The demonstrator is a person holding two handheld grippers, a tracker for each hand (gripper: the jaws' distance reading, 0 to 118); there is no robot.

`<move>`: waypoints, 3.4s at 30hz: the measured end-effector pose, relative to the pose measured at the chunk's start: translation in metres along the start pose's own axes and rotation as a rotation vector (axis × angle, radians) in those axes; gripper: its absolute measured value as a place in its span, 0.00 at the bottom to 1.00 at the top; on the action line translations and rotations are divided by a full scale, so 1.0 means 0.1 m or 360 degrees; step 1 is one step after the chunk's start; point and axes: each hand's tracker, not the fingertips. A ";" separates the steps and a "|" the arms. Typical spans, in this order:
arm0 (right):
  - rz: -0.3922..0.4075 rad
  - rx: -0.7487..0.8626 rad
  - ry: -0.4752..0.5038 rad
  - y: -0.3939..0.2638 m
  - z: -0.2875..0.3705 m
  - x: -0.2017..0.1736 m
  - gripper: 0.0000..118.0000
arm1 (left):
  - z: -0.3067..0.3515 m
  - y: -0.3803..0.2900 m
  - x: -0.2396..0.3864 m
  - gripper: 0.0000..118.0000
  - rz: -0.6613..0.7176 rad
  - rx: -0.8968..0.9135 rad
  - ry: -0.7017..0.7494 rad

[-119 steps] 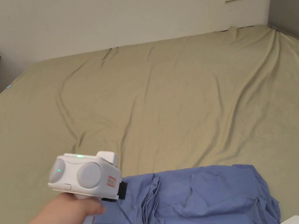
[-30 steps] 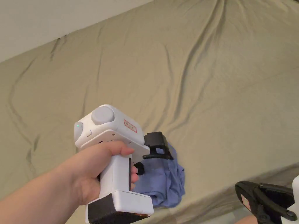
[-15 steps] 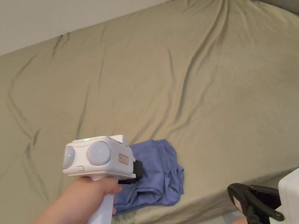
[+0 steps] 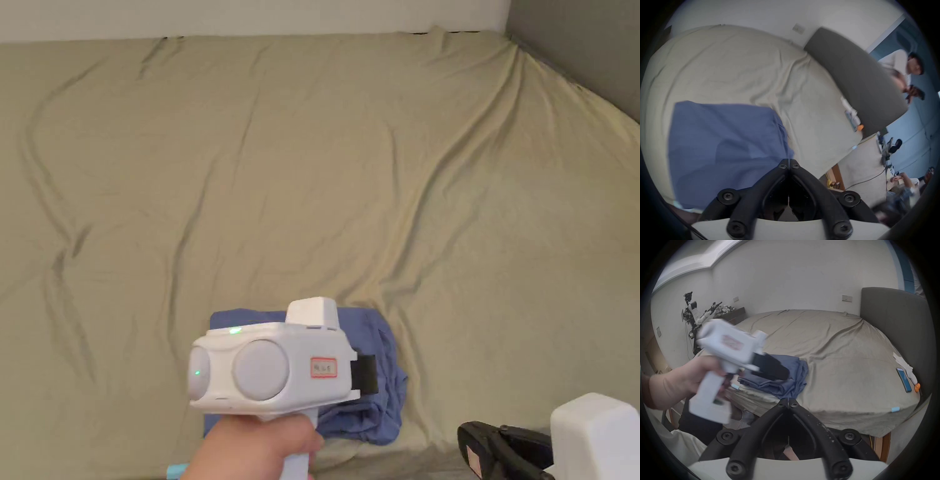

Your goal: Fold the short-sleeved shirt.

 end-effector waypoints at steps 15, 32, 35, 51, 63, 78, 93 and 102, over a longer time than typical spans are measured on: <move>-0.0386 -0.0609 0.0372 0.65 -2.49 0.45 0.01 | 1.25 -0.30 -2.00 0.00 0.0388 0.0237 -0.0134; -0.0719 -0.0540 0.0679 0.39 -2.55 0.84 0.01 | -0.48 0.35 -2.60 0.29 0.0684 -0.0395 -0.0815; -0.0719 -0.0543 0.0665 0.41 -2.51 0.83 0.01 | -0.46 0.40 -2.49 0.17 0.0560 -0.0362 -0.0937; -0.0532 -0.0210 0.0638 1.04 -1.59 -0.09 0.00 | 1.87 1.00 -4.07 0.14 0.0294 -0.0434 -0.0265; -0.0466 -0.0110 0.0711 0.92 -1.62 -0.36 0.00 | 3.05 1.51 -5.52 0.13 0.0121 -0.0592 0.0820; -0.0262 -0.0159 0.0568 1.07 -1.79 -0.42 0.01 | 3.78 1.55 -5.63 0.93 0.0208 -0.0331 0.1190; -0.0117 0.0119 0.0042 1.67 -1.88 -0.07 0.00 | 2.87 1.93 -2.73 0.00 -0.0187 0.0823 0.1059; -0.0050 0.0571 -0.0468 2.29 -1.82 -0.02 0.01 | 1.55 1.79 -1.10 0.00 -0.0329 0.1268 0.1035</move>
